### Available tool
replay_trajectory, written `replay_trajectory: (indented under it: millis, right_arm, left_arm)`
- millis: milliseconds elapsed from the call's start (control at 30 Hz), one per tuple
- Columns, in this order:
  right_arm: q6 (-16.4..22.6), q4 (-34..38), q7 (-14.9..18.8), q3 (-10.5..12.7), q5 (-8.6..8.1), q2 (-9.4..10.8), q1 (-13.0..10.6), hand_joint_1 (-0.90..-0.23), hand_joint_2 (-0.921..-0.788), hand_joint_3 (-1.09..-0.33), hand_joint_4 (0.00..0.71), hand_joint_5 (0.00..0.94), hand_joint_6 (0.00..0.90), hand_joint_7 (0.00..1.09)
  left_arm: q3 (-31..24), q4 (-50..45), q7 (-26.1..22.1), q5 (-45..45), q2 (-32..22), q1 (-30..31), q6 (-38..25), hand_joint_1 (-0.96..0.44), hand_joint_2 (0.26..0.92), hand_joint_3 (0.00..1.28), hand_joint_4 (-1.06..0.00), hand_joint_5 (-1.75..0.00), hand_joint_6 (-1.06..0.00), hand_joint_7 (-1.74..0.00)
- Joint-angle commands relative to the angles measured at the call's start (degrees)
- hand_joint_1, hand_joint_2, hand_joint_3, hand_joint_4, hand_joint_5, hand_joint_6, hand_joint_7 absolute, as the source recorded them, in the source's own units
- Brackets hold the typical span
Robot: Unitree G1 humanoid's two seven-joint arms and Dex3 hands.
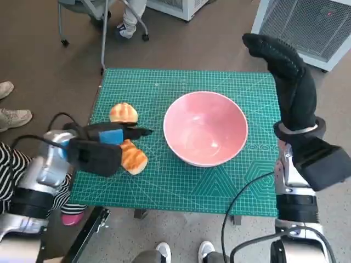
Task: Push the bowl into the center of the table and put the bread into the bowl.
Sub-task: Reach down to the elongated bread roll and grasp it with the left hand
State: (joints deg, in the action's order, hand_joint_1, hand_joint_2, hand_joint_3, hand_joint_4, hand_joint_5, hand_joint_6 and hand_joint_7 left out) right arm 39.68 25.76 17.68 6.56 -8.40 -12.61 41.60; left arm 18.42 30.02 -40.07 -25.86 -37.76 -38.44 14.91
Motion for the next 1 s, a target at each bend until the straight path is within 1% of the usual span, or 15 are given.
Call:
replay_trajectory:
  millis: [33,200,333,400,433,500,533,567,600,633,667,700,833,900,1000]
  right_arm:
    - [-0.8,-0.5,0.4,0.0,-0.41,-0.1,-1.5,-0.836,-0.921,-0.763,0.186,0.008,0.001,0.61]
    - [-1.3,-1.5,0.4,0.0,-0.59,-0.3,-2.1,-0.837,-0.921,-0.760,0.187,0.008,0.000,0.62]
    - [-1.8,-2.3,0.2,0.0,-0.52,-0.5,-2.5,-0.837,-0.921,-0.759,0.187,0.007,-0.001,0.62]
    - [-2.0,-2.6,0.2,0.1,-0.50,-0.5,-2.7,-0.838,-0.921,-0.759,0.187,0.007,-0.001,0.62]
    - [-2.2,-2.8,0.1,0.1,-0.50,-0.5,-2.8,-0.840,-0.921,-0.759,0.187,0.007,-0.001,0.62]
    - [-2.4,-3.1,0.1,0.1,-0.51,-0.6,-2.9,-0.844,-0.921,-0.759,0.188,0.007,-0.001,0.62]
    - [-2.5,-3.3,0.1,0.1,-0.50,-0.5,-3.0,-0.846,-0.921,-0.758,0.188,0.007,-0.001,0.62]
    - [-2.6,-3.4,0.0,0.1,-0.49,-0.5,-3.1,-0.847,-0.921,-0.758,0.188,0.007,-0.001,0.62]
    - [-2.6,-3.5,0.0,0.1,-0.49,-0.5,-3.2,-0.849,-0.921,-0.758,0.188,0.006,-0.001,0.62]
    - [-2.7,-3.6,0.0,0.1,-0.49,-0.5,-3.2,-0.850,-0.921,-0.758,0.188,0.006,-0.001,0.62]
    - [-2.8,-3.7,0.0,0.1,-0.47,-0.5,-3.3,-0.851,-0.921,-0.757,0.188,0.006,-0.001,0.62]
    - [-2.9,-3.8,-0.1,0.1,-0.45,-0.5,-3.3,-0.852,-0.921,-0.757,0.188,0.006,-0.001,0.62]
    - [-3.2,-4.1,-0.2,0.2,-0.40,-0.5,-3.5,-0.854,-0.921,-0.757,0.188,0.006,-0.001,0.62]
    - [-3.4,-4.2,-0.2,0.2,-0.42,-0.5,-3.5,-0.855,-0.921,-0.756,0.188,0.006,-0.001,0.62]
    - [-3.6,-4.4,-0.2,0.2,-0.41,-0.5,-3.6,-0.855,-0.921,-0.756,0.188,0.005,-0.001,0.62]
  left_arm:
    - [2.4,5.7,2.1,-3.1,1.4,-3.2,0.6,0.09,0.722,0.03,-0.10,-0.02,-0.29,-0.05]
    - [4.4,11.2,4.3,-5.6,2.8,-5.5,1.1,0.09,0.752,0.04,-0.23,-0.03,-0.38,-0.05]
    - [5.4,13.4,5.5,-6.7,3.0,-6.2,1.7,0.09,0.800,0.07,-0.47,-0.08,-0.57,-0.12]
    - [5.7,14.2,6.0,-7.1,2.9,-6.3,2.3,0.08,0.809,0.07,-0.51,-0.09,-0.61,-0.14]
    - [5.9,14.5,6.3,-7.2,2.9,-6.4,2.7,0.08,0.821,0.07,-0.58,-0.12,-0.65,-0.19]
    - [6.2,15.2,6.8,-7.3,2.7,-6.5,3.4,0.08,0.841,0.06,-0.66,-0.14,-0.64,-0.36]
    - [6.3,15.5,7.0,-7.3,2.6,-6.5,3.9,0.08,0.854,0.05,-0.70,-0.18,-0.63,-0.48]
    - [6.5,15.8,7.2,-7.3,2.5,-6.6,4.2,0.06,0.868,0.07,-0.69,-0.38,-0.62,-0.64]
    - [6.6,16.1,7.4,-7.3,2.3,-6.6,4.8,0.04,0.887,0.10,-0.64,-0.68,-0.59,-0.88]
    - [6.6,16.3,7.6,-7.2,2.2,-6.7,5.3,0.03,0.899,0.10,-0.64,-0.86,-0.59,-1.01]
    - [6.6,16.2,7.7,-7.1,1.9,-6.7,6.0,0.02,0.907,0.10,-0.65,-0.98,-0.59,-1.08]
    - [6.6,16.3,7.7,-7.1,1.7,-6.7,6.5,0.01,0.908,0.10,-0.66,-1.06,-0.60,-1.11]
    - [5.2,12.7,5.9,-5.2,0.0,-6.4,8.1,0.00,0.904,0.08,-0.70,-1.16,-0.65,-1.09]
    - [4.0,9.6,4.4,-3.6,-0.9,-6.0,8.3,0.00,0.899,0.08,-0.71,-1.19,-0.67,-1.05]
    - [1.4,3.5,2.1,-0.4,-2.3,-4.9,8.0,0.00,0.897,0.07,-0.72,-1.21,-0.69,-1.02]
